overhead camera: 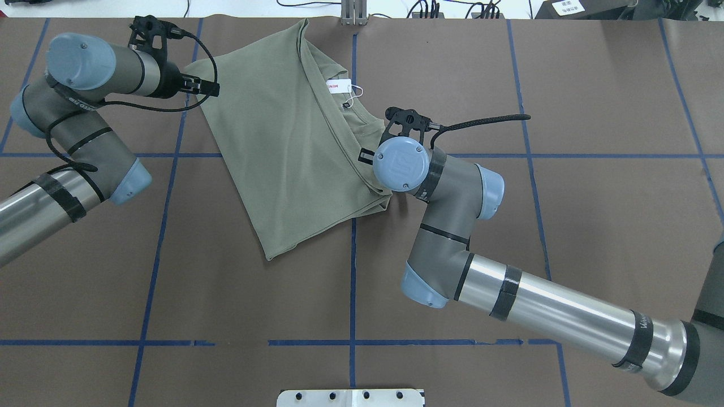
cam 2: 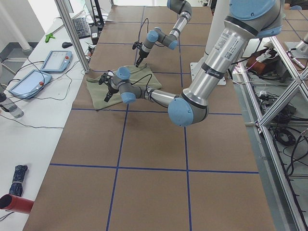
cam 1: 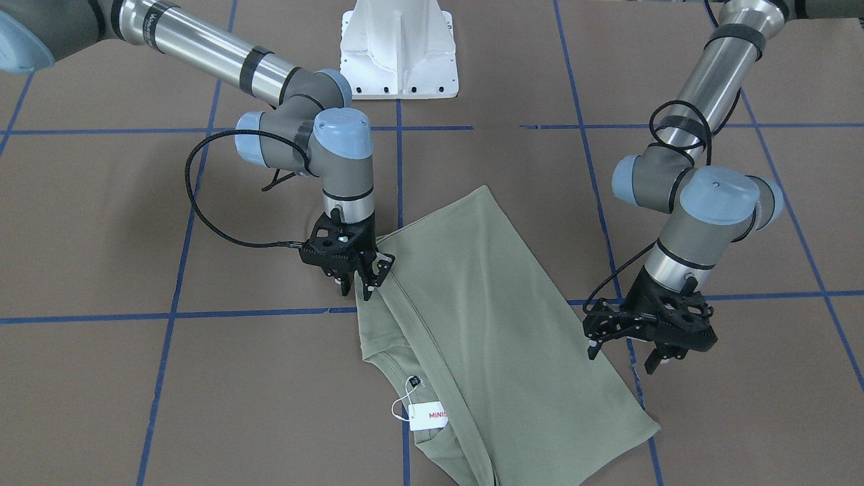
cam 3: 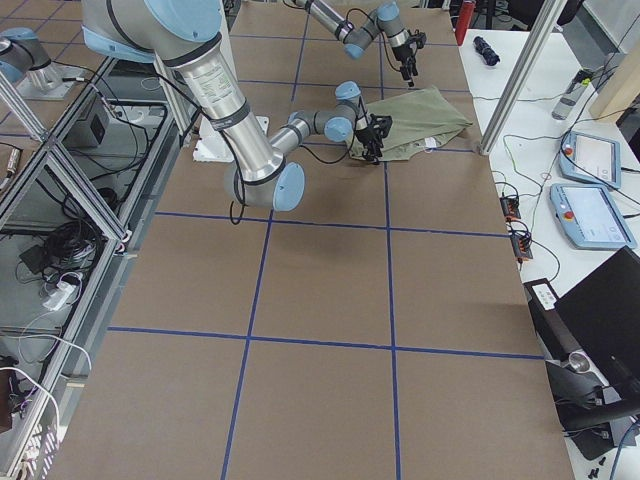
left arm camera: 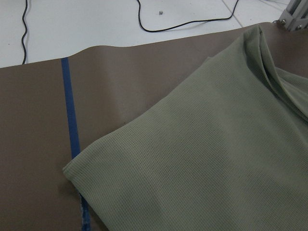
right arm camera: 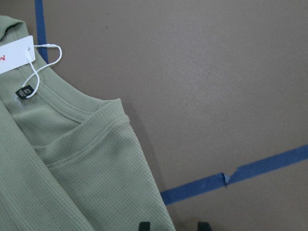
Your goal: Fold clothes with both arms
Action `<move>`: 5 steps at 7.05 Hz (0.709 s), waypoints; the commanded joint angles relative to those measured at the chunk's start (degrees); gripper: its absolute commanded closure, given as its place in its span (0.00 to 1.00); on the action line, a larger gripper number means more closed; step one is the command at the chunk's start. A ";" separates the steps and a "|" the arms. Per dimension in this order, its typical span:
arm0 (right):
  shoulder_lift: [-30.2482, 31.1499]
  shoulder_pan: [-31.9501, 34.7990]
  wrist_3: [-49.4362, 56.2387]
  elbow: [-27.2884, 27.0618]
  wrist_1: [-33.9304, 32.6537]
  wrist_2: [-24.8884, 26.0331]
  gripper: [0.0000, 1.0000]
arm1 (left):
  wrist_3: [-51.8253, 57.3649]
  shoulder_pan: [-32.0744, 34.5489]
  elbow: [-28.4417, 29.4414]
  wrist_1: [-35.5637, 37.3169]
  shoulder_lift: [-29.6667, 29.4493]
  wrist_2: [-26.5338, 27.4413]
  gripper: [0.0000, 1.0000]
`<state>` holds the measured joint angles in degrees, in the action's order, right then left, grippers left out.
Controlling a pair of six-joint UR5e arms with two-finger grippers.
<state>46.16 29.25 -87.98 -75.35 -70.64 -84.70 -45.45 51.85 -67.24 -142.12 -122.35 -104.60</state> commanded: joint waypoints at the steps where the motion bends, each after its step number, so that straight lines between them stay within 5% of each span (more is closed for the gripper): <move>1: -0.28 0.01 0.00 -0.41 -0.03 0.06 1.00 | 0.01 -0.16 0.00 0.00 0.09 0.01 0.00; 4: -0.02 0.01 0.00 -1.81 -0.46 -0.11 1.00 | 0.01 -0.52 0.00 0.00 0.45 0.10 0.00; 5: 1.72 0.01 0.00 -5.91 -2.12 -0.20 1.00 | -0.69 -0.95 0.00 0.00 0.45 0.10 0.00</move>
<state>46.51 29.27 -87.98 -77.80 -71.40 -84.78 -45.62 51.26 -67.24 -142.12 -121.93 -104.51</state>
